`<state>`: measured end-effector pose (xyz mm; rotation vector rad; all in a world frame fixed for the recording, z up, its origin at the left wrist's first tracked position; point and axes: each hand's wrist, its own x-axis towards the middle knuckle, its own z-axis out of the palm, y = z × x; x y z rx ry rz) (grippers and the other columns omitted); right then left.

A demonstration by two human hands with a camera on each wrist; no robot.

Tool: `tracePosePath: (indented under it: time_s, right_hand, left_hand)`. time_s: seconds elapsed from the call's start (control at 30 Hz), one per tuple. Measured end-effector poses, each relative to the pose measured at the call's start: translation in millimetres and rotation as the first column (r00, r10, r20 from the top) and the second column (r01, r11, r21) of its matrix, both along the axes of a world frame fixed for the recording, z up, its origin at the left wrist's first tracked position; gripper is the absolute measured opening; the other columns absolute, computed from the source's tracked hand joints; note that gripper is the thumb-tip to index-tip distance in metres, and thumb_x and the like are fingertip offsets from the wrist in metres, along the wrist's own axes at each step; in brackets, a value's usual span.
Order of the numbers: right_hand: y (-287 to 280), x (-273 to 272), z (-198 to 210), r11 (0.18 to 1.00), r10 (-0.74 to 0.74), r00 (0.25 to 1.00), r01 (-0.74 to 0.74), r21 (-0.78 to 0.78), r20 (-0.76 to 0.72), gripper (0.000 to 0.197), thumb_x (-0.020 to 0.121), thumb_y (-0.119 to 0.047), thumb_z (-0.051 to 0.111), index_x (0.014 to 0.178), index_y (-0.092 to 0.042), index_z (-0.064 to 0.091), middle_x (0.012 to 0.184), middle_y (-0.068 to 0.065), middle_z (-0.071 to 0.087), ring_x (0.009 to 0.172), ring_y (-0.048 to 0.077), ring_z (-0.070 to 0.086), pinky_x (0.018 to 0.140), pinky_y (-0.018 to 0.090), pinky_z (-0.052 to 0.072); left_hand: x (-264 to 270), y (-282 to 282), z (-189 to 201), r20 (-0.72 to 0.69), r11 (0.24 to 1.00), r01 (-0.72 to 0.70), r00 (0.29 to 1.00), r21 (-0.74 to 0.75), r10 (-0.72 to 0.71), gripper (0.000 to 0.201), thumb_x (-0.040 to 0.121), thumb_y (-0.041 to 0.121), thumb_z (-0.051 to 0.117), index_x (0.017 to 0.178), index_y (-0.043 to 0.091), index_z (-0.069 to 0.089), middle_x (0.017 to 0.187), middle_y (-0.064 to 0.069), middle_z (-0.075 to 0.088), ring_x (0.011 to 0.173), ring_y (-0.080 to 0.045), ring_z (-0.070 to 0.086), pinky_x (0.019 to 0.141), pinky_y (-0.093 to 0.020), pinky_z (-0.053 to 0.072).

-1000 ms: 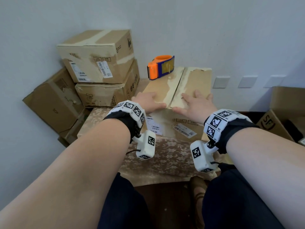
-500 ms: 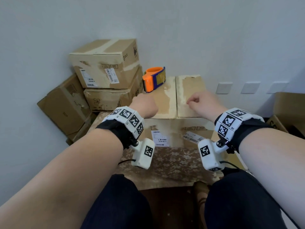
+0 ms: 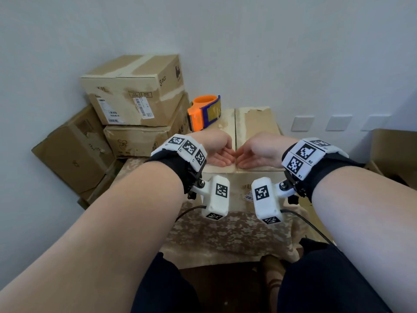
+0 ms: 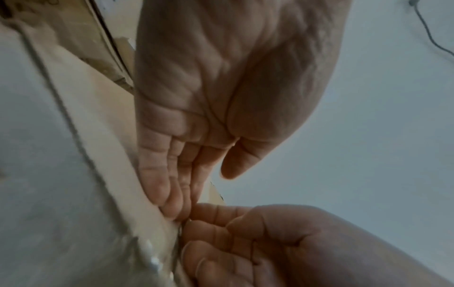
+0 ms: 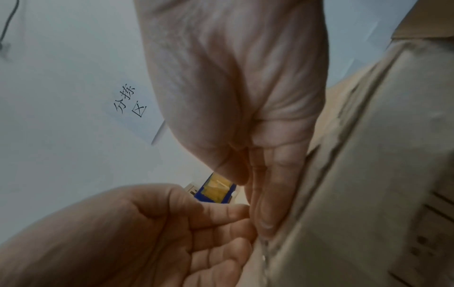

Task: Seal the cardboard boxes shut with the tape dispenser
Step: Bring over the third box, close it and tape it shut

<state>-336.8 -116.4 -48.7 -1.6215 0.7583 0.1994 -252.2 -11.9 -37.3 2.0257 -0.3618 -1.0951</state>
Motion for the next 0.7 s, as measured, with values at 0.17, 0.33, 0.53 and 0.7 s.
tracePosePath:
  time_s: [0.17,0.33,0.53,0.7]
  right_hand:
    - [-18,28,0,0.998,0.042,0.999,-0.043,-0.045,-0.015,0.030,0.097,0.000,0.046,0.124,0.011,0.053,0.081,0.011,0.061,0.070,0.018,0.059,0.054,0.019,0.054]
    - [-39,56,8,0.999,0.039,0.994,-0.035,0.039,-0.103,0.033,0.100,0.004,0.034,0.129,0.013,0.047,0.082,0.017,0.057,0.071,0.023,0.057,0.051,0.023,0.054]
    - [-61,90,3,0.973,0.015,1.000,-0.018,-0.231,-0.015,0.032,0.098,0.002,0.040,0.125,0.005,0.058,0.091,0.017,0.065,0.076,0.023,0.061,0.083,0.034,0.055]
    - [-72,96,6,0.578,0.241,0.943,-0.330,-0.747,-0.230,0.042,0.095,-0.015,0.037,0.132,-0.018,0.056,0.135,0.009,0.056,0.121,0.028,0.052,0.098,0.034,0.041]
  left_hand:
    - [25,-21,4,-0.052,0.999,0.024,0.998,0.048,-0.022,0.034,0.099,0.011,0.034,0.120,-0.008,0.051,0.096,-0.017,0.061,0.099,-0.027,0.059,0.087,-0.031,0.049]
    - [55,-46,5,-0.076,0.998,0.036,0.997,0.042,-0.032,0.035,0.098,0.013,0.035,0.121,-0.008,0.051,0.092,-0.016,0.061,0.082,-0.022,0.060,0.088,-0.030,0.048]
    - [76,-70,5,0.066,1.000,0.028,0.997,0.008,-0.029,0.019,0.094,0.010,0.042,0.082,0.004,0.056,0.077,-0.011,0.060,0.066,-0.019,0.054,0.074,-0.027,0.050]
    - [76,-83,13,0.372,0.976,0.186,0.903,0.112,-0.214,0.040,0.104,0.028,0.032,0.126,0.003,0.055,0.138,-0.017,0.050,0.122,-0.029,0.049,0.098,-0.031,0.038]
